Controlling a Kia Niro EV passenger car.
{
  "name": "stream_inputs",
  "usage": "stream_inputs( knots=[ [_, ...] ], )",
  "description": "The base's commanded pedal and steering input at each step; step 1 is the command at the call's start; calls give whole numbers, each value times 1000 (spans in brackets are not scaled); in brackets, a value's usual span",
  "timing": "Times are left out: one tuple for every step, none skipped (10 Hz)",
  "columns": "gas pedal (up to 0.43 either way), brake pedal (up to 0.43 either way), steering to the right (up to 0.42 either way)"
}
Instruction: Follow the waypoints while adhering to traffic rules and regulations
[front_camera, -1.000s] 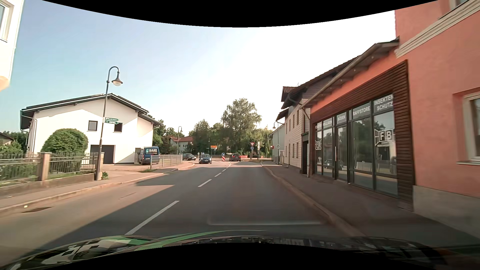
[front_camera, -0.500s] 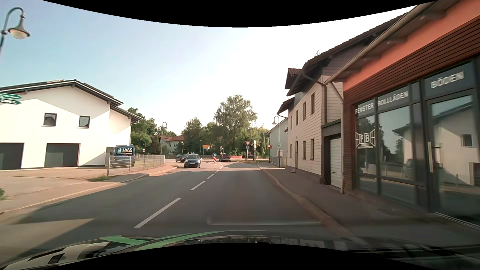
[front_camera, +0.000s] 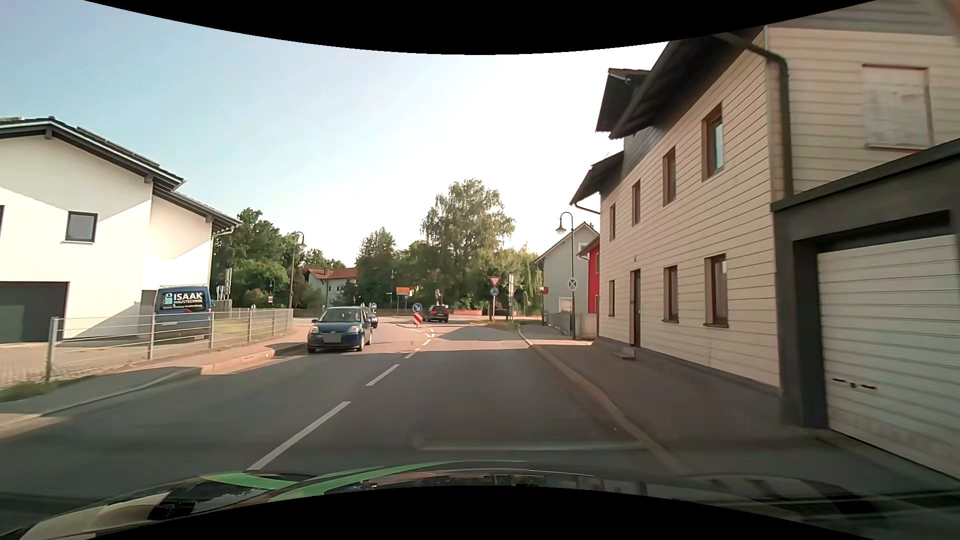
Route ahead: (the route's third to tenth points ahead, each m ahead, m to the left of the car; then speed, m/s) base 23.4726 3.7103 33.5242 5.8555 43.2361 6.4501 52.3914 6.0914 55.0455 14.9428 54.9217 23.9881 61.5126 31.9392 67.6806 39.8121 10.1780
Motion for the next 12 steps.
stream_inputs(
  knots=[
    [0, 0, -1],
    [0, 0, -2],
    [0, 0, -5],
    [0, 0, -7],
    [0, 0, -7],
    [0, 0, -7],
    [0, 6, -7],
    [0, 12, -8],
    [0, 43, -8],
    [0, 61, -9],
    [0, 79, -10],
    [0, 85, -11]
  ],
)
